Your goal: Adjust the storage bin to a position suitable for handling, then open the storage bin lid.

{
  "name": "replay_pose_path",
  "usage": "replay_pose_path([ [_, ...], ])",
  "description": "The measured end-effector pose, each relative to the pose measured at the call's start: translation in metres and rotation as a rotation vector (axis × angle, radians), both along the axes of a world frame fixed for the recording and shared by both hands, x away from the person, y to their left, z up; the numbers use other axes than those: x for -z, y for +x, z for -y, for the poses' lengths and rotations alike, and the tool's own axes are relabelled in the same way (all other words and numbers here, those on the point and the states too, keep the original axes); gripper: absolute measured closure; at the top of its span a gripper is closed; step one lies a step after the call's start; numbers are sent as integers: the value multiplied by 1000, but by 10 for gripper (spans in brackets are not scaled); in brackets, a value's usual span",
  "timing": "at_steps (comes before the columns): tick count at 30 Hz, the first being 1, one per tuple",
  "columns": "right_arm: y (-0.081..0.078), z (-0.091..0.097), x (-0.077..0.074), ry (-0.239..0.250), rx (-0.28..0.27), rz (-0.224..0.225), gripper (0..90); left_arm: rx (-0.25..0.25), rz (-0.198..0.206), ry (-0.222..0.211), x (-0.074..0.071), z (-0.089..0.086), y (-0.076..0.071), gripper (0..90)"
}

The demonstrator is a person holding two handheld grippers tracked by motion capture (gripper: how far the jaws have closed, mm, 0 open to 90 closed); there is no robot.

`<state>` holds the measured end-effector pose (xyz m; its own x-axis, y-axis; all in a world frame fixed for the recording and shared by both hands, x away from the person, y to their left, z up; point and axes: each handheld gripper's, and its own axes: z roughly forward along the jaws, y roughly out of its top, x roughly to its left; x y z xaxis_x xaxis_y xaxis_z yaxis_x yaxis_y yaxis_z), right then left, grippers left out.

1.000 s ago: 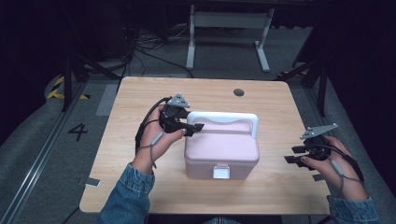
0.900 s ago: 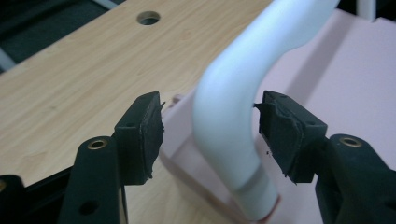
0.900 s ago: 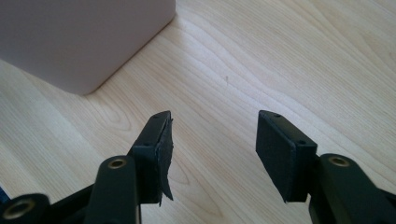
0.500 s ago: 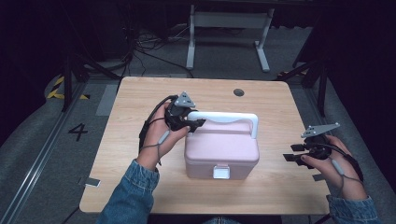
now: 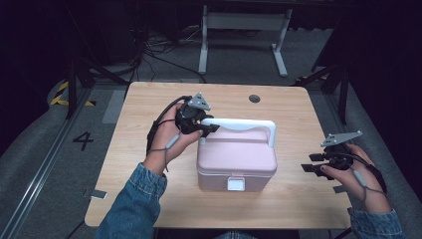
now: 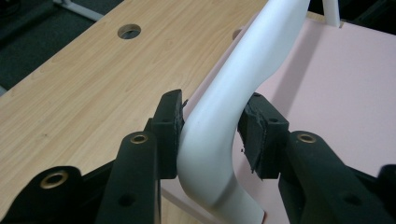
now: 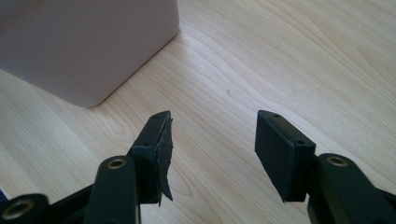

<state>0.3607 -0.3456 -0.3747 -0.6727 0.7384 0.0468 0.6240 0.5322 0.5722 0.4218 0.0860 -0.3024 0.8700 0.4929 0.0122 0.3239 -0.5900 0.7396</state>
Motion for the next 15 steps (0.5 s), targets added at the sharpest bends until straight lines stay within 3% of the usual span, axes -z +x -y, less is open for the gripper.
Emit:
replay_pose_path([
  [6, 0, -4, 0, 34, -30, -8, 481, -5, 2, -15, -7, 0, 3, 622],
  [15, -1, -7, -2, 38, -42, 1, 483, -14, 5, -28, -17, -1, 6, 621],
])
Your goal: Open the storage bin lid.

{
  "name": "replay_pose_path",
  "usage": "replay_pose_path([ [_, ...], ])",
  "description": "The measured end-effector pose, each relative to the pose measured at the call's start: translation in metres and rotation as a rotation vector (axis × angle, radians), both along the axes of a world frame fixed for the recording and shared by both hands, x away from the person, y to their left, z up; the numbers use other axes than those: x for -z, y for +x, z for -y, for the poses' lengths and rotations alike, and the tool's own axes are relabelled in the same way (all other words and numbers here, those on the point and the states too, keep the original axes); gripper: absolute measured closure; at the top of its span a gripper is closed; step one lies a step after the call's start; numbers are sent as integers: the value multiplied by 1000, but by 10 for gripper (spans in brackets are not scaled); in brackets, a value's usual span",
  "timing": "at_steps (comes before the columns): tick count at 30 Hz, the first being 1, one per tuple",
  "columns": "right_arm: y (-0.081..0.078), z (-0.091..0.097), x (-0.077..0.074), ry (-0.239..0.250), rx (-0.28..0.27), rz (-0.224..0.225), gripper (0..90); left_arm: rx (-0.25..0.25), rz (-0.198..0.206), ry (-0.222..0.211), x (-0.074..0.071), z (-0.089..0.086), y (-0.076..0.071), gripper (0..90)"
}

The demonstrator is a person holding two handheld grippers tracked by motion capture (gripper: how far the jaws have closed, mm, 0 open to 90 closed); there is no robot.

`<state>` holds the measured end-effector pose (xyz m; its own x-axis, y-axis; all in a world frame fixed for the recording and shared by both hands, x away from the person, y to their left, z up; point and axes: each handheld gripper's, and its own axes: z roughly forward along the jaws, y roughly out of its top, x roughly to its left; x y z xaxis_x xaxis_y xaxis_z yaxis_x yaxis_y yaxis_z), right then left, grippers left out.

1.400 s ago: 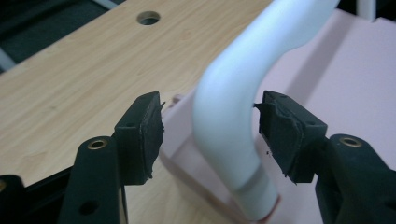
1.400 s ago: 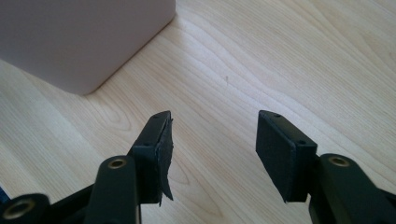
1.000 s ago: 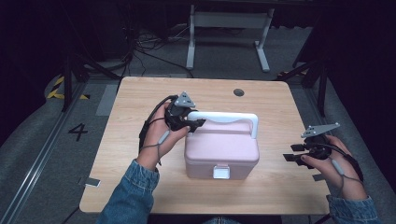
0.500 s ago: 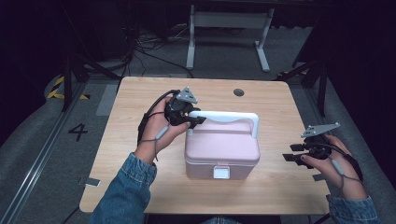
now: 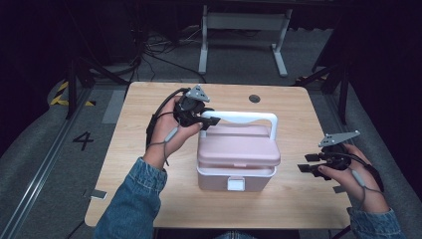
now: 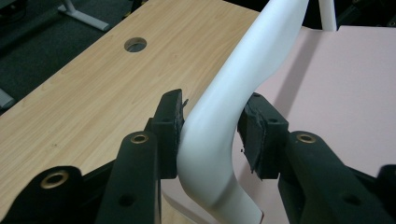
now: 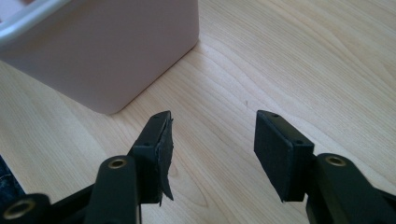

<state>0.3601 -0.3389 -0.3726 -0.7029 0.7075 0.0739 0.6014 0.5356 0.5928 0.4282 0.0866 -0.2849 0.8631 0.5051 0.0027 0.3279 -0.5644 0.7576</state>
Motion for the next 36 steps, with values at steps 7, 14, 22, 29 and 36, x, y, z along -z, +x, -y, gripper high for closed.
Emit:
replay_pose_path([
  [7, -2, -1, -5, 21, -7, 14, 490, -13, -5, -26, -5, -1, 7, 621],
  [14, -3, -1, -5, 39, -17, 12, 490, -23, -10, -47, -8, -2, 12, 619],
  [22, -5, -2, -8, 57, -35, 25, 493, -53, -13, -52, -15, -2, 21, 619],
  [29, -7, -4, -14, 98, -62, 52, 523, -75, -14, -36, -17, -1, 27, 623],
  [36, -11, -7, -22, 145, -84, 111, 541, -97, -24, -41, -18, 0, 35, 624],
])
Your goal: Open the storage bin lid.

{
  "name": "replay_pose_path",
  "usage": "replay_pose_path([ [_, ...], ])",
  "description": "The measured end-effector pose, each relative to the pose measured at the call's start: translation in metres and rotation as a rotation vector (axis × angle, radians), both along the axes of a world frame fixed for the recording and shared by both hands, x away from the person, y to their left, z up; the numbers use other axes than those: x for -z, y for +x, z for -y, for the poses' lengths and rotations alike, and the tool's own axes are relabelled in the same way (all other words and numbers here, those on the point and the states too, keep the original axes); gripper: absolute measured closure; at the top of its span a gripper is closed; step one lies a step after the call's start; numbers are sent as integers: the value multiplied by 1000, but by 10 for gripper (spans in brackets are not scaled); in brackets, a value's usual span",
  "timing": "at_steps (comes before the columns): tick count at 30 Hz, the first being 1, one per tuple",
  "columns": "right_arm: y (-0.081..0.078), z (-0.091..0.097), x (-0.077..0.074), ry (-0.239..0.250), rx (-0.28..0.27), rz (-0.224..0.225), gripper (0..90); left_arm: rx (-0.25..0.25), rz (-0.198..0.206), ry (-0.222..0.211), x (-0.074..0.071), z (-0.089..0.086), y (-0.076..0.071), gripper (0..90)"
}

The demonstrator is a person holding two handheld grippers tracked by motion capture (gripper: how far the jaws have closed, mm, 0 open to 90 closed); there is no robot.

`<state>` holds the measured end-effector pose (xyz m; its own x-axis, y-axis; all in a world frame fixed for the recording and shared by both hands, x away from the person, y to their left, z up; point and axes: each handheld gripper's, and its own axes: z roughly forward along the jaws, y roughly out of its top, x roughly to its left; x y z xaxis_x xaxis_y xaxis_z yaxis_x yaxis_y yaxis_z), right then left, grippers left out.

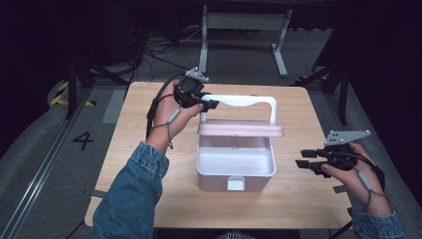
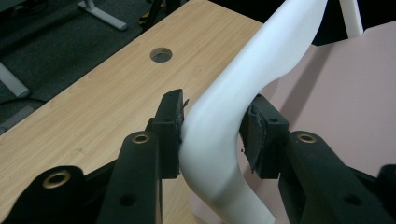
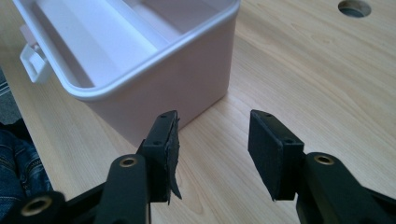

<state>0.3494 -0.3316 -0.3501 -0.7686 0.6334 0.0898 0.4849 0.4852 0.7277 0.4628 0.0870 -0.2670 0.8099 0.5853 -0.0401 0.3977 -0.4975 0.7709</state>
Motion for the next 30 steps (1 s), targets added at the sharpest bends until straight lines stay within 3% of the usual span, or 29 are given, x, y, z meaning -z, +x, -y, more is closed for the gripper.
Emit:
replay_pose_path([
  [7, -2, -13, -4, 24, -55, 35, 551, -8, -25, -2, 0, 0, 8, 624],
  [12, -3, -21, -7, 44, -90, 52, 568, -21, -21, -5, 0, 1, 15, 626],
  [18, -2, -27, -10, 73, -95, 76, 629, -27, -30, -19, 2, -1, 19, 627],
  [20, -2, -31, -14, 125, -96, 94, 689, -27, -30, -21, 2, -1, 19, 627],
  [28, 6, -41, -20, 230, -104, 136, 900, -33, -32, -8, 1, 0, 16, 628],
  [30, 7, -41, -23, 269, -108, 149, 900, -34, -25, -13, 1, 1, 15, 629],
])
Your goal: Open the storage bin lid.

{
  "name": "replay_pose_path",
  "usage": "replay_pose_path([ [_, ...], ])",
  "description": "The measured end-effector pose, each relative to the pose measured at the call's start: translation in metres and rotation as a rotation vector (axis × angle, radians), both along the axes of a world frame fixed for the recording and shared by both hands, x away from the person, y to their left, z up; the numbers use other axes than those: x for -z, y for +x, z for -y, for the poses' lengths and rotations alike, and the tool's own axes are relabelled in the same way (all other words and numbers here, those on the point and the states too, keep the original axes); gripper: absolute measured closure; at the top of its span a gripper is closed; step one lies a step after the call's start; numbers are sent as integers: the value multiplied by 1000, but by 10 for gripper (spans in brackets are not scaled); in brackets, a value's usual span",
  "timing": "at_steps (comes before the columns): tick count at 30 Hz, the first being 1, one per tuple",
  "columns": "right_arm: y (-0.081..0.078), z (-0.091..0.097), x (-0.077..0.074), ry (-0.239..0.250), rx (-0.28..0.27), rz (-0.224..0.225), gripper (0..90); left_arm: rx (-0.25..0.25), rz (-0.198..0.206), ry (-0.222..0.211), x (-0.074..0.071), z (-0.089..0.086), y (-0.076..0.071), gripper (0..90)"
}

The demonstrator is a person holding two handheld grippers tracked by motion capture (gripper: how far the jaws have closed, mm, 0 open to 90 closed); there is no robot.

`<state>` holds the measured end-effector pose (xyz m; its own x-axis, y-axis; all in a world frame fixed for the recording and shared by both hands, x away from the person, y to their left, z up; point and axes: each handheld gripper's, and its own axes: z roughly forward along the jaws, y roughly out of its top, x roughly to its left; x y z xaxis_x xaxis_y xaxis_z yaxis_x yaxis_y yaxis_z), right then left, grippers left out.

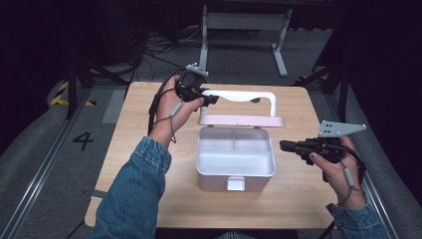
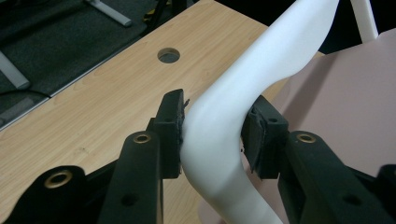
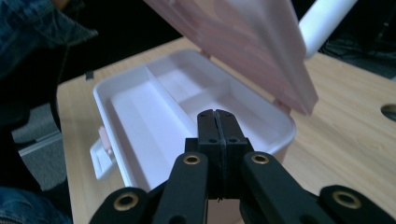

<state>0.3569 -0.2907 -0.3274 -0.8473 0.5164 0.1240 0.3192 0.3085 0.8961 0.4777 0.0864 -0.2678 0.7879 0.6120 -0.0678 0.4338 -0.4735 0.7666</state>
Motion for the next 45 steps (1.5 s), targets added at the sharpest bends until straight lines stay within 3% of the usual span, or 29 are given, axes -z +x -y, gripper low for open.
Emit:
replay_pose_path([
  [5, 6, -3, -3, 75, -44, 3, 900, 7, 6, 3, 0, 0, -2, 628],
  [10, 12, -5, -6, 103, -26, 32, 900, 7, 4, -3, 0, -1, -3, 629],
  [17, 16, -6, -6, 117, -14, 48, 900, 35, 12, -45, 1, -8, -6, 612],
  [20, 17, -6, -5, 119, -9, 49, 900, 44, 22, -99, 2, -12, -8, 550],
  [26, 18, -7, -6, 110, -4, 55, 900, 36, 52, -119, -2, -22, -15, 444],
  [32, 19, -9, -8, 108, -1, 65, 900, 30, 82, -116, -8, -33, -25, 413],
  [35, 19, -9, -10, 107, 4, 68, 900, 6, 104, -66, -5, -39, -36, 402],
  [41, 19, -9, -13, 101, 9, 80, 900, -29, 110, -106, 1, -59, -54, 381],
  [42, 19, -9, -13, 100, 10, 83, 900, -59, 114, -83, 5, -67, -60, 377],
  [45, 21, -9, -14, 97, 13, 88, 900, -81, 116, -43, 10, -76, -70, 370],
])
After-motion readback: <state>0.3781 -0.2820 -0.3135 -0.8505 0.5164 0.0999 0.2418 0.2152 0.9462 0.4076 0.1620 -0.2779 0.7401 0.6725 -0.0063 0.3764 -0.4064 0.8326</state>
